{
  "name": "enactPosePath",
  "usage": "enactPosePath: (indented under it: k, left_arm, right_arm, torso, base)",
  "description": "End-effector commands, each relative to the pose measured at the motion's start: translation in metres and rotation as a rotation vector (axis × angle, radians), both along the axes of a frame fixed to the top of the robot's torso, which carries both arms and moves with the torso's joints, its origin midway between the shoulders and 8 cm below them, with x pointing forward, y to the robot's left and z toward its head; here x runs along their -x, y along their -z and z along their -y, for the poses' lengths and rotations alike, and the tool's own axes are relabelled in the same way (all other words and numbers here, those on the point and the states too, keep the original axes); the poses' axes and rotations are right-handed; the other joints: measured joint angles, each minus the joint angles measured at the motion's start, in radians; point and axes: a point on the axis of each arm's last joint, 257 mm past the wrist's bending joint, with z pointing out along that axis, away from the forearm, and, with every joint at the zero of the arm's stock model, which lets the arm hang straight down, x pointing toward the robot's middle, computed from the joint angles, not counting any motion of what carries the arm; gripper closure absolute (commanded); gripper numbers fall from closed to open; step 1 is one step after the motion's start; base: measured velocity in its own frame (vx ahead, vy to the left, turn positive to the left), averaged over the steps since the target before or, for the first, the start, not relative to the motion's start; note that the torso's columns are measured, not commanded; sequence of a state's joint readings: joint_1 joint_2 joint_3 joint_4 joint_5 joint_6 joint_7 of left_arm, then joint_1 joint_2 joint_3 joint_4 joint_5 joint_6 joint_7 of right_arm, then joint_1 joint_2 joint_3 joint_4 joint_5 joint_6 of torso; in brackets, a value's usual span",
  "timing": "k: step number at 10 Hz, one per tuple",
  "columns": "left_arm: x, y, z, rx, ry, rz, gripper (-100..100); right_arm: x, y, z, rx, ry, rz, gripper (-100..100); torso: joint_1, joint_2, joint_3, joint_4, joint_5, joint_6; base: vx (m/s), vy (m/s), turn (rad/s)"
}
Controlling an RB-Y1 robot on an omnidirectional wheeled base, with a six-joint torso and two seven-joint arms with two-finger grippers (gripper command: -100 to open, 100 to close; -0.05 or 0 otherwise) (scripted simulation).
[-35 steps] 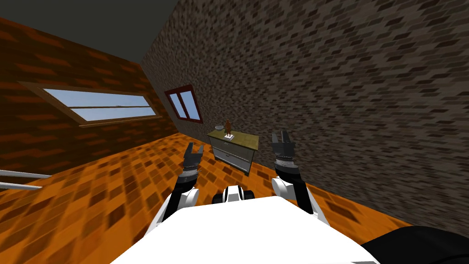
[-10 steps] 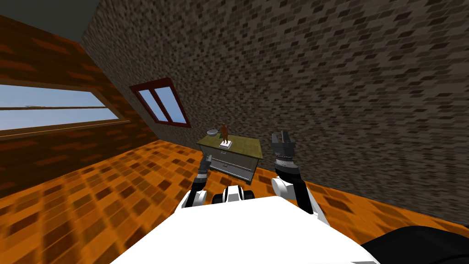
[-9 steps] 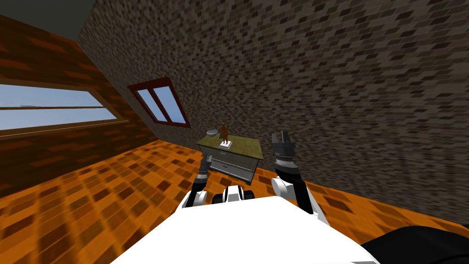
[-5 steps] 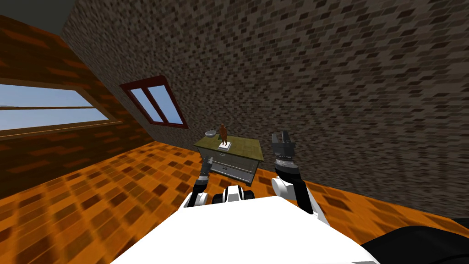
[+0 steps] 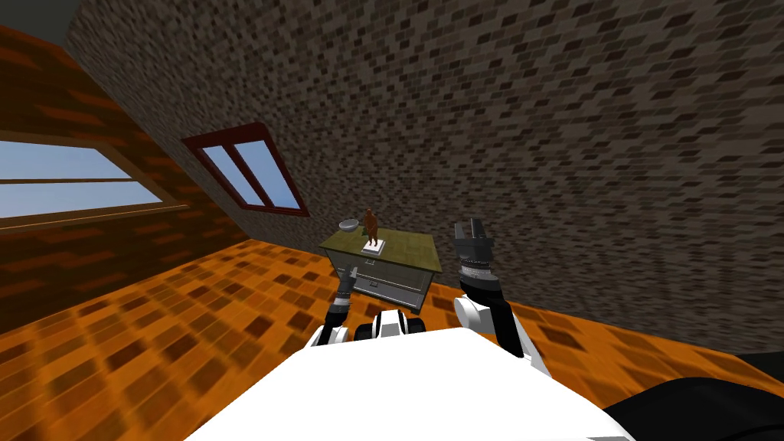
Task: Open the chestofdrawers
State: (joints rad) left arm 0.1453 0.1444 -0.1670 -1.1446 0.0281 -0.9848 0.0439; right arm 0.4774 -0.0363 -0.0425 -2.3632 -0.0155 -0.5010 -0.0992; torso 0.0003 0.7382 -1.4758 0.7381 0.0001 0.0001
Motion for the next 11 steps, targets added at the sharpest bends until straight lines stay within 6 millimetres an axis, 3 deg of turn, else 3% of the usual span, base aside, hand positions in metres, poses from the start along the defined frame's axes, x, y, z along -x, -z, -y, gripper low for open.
enactPosePath:
  k: [1, 11]
  left_arm:
    - [0.006, 0.02, 0.003, -0.006, 0.005, -0.03, -100]
    - [0.034, 0.085, 0.016, -0.025, 0.028, -0.133, -100]
  right_arm:
    - [0.0, 0.0, 0.0, 0.0, 0.0, 0.0, 0]
    - [0.0, 0.0, 0.0, 0.0, 0.0, 0.0, 0]
  torso:
    - [0.0, 0.0, 0.0, 0.0, 0.0, 0.0]
    - [0.0, 0.0, 0.0, 0.0, 0.0, 0.0]
  base:
    - [0.052, 0.004, -0.07]
    - [0.055, -0.002, -0.05]
